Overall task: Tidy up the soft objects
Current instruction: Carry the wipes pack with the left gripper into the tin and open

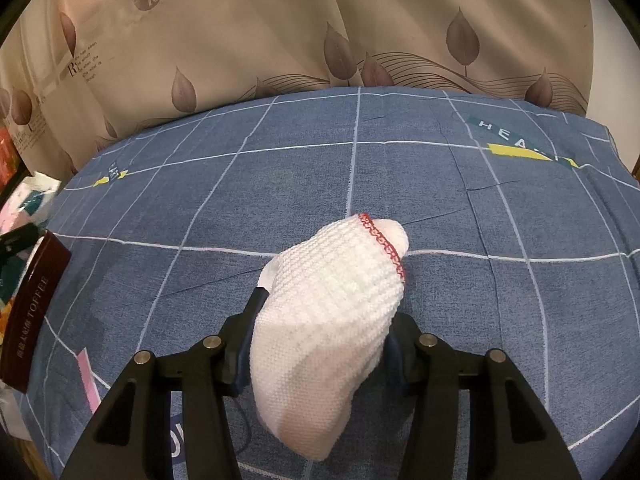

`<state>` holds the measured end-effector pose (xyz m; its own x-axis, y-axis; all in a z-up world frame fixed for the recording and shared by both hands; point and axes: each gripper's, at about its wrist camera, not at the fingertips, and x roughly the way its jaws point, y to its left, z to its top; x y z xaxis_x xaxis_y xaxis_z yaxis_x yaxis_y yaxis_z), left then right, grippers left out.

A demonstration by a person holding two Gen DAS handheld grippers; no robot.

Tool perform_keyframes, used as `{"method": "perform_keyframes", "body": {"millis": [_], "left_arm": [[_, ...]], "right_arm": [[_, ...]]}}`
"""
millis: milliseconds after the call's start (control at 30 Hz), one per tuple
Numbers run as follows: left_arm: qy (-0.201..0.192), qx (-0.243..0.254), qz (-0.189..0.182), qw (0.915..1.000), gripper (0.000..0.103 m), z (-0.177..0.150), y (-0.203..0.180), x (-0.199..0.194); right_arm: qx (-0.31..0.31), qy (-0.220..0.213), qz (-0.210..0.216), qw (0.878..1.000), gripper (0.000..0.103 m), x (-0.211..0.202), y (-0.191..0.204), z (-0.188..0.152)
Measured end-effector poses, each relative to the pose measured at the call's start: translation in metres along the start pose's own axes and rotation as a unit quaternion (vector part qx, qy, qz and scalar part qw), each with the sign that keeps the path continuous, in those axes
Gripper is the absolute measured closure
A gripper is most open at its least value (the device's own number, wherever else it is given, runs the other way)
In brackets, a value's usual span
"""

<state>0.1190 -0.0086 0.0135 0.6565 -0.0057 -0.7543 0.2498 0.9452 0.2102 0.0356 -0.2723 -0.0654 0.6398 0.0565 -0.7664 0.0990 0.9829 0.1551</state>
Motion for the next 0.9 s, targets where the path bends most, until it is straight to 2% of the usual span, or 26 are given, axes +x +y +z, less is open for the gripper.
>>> {"method": "perform_keyframes", "body": {"millis": [433, 733, 900], "left_arm": [[0.003, -0.031, 0.037, 0.9988, 0.047, -0.018, 0.065, -0.018], [0.026, -0.083, 0.054, 0.9948, 0.047, -0.035, 0.125, -0.011], [0.038, -0.092, 0.062, 0.9931, 0.047, -0.042, 0.141, -0.003]], "right_arm": [[-0.001, 0.000, -0.001, 1.000, 0.054, 0.000, 0.000, 0.000], [-0.001, 0.000, -0.002, 1.000, 0.054, 0.000, 0.001, 0.001], [-0.001, 0.000, -0.002, 1.000, 0.054, 0.000, 0.001, 0.001]]}}
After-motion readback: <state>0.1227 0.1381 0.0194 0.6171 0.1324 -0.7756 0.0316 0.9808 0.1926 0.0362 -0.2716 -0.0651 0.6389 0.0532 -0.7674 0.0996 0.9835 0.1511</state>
